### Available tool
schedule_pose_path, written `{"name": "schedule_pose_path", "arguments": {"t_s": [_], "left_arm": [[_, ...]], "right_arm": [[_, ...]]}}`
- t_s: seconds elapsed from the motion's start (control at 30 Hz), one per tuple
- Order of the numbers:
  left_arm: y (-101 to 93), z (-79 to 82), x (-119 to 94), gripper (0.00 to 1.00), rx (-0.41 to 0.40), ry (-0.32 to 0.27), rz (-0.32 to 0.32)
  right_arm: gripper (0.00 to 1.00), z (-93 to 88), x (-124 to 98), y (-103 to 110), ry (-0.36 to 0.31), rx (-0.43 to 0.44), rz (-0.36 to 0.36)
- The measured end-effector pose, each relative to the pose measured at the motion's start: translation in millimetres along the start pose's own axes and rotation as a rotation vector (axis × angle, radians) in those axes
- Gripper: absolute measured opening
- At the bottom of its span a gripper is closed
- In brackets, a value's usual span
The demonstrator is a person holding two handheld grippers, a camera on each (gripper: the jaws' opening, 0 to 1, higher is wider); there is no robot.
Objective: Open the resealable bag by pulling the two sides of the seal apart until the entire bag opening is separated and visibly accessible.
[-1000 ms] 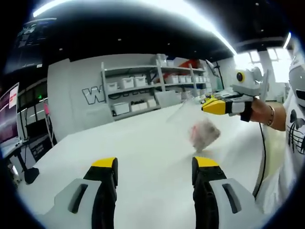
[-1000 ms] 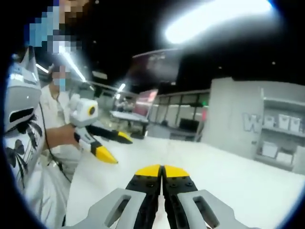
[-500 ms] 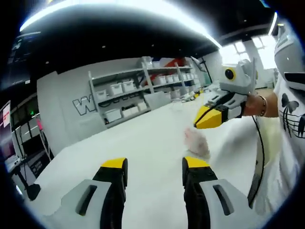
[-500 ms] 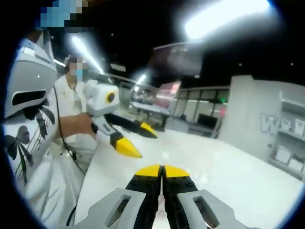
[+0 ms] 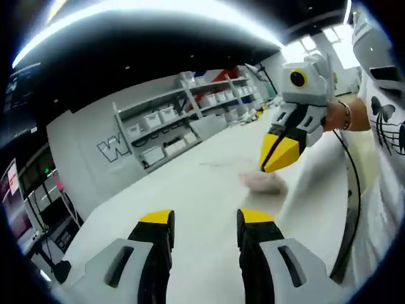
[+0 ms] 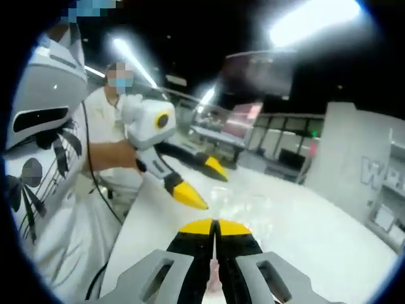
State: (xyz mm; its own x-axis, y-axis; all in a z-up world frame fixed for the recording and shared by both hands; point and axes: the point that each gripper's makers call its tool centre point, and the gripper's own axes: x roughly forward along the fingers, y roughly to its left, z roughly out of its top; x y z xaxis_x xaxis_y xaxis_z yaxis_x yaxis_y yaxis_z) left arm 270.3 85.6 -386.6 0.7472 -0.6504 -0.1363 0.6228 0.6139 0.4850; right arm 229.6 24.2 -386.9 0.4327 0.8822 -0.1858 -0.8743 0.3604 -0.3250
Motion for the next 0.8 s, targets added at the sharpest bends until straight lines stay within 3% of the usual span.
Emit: {"name": "schedule_pose_path", "arguments": {"t_s": [0.27,0.47,0.63,0.8], "left_arm": [[-3.9,9.9,2,0.25,0.141,-0.048,-0.013],[-12.3,13.0,0,0.12,0.343,-0.065,-0.022],[-15.2,18.3,1,0.12,0.485,-0.059,-0.001],[-25.5,19.8,2,0.10,0.564,-0.068,-0.031]], "right_arm": [[0.00,-5.9,9,8,0.009,0.041,0.039],[0.00,-6.7,8,8,-0.002,0.089,0.047],[0.00,-8.5,7,11,-0.012,0.137,0.056],[0.00,-6.9,4,9,-0.031,0.169,0.048]]}}
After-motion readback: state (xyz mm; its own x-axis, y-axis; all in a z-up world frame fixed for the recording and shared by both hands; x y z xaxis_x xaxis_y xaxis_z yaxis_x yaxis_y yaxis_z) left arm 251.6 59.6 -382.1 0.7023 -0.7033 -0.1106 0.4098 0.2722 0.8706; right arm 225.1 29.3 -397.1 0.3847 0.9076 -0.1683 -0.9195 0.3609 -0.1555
